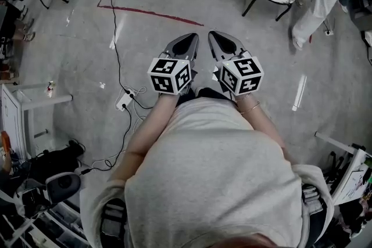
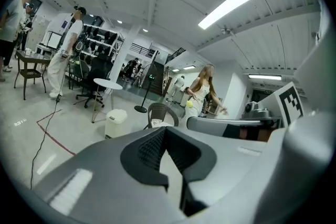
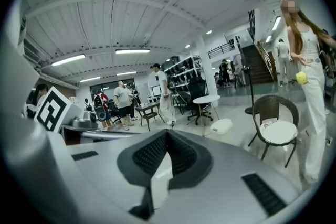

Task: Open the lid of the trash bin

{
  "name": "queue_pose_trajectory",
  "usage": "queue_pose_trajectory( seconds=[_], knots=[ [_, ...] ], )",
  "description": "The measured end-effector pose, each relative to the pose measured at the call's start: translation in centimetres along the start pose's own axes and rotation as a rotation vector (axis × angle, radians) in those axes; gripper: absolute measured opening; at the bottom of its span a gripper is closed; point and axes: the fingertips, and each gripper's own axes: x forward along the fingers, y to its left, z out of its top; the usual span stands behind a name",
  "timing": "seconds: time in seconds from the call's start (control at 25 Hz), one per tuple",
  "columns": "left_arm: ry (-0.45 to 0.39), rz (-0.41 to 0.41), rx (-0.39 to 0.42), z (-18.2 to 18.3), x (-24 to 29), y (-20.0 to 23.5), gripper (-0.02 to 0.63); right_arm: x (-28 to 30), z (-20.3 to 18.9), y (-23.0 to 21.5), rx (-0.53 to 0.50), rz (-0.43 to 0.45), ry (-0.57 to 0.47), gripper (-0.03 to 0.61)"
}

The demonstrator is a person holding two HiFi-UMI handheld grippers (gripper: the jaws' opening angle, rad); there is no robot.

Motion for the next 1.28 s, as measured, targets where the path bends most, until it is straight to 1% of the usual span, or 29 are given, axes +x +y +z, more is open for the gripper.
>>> queue_pose_trajectory(
  seconds=[0.12, 0.28, 0.44, 0.56, 0.76, 0.88, 1.0, 1.08, 1.28],
  knots=[
    [0.016, 0.003, 0.011, -0.7, 0.3, -1.1, 0.006, -0.7, -0.4, -0.6, 0.009, 0.003, 0.006, 0.003],
    [0.018, -0.011, -0.002, -1.0, 0.9, -2.1, 0.006, -1.4, -0.7, -1.6, 0.036, 0.009, 0.005, 0.005],
    [0.03, -0.004, 0.021, -0.3, 1.5, -2.2, 0.006, -0.9, -0.2, -2.9, 0.065, -0.003, -0.01, 0.005],
    [0.037, -0.004, 0.011, -0.2, 2.0, -1.4, 0.006, 0.1, 0.2, -2.9, 0.053, -0.012, -0.03, 0.005],
    [0.065, 0.052, -0.013, 0.0, 4.1, 2.9, 0.008, 3.5, 0.3, -4.5, 0.061, -0.031, -0.005, 0.005],
    [0.063, 0.054, -0.025, 1.5, 6.6, 5.6, 0.006, 6.7, 1.0, -6.0, 0.053, -0.041, 0.001, 0.005],
    [0.052, 0.048, -0.037, 4.4, 9.3, 9.5, 0.006, 11.2, 2.6, -7.2, 0.024, -0.043, 0.013, 0.005],
    [0.046, 0.045, -0.037, 6.6, 10.8, 12.5, 0.006, 14.4, 3.9, -8.0, 0.024, -0.059, 0.012, 0.005],
    [0.017, 0.0, -0.016, 12.3, 14.5, 18.3, 0.006, 21.8, 7.9, -9.6, 0.019, -0.1, -0.028, 0.003]
  ],
)
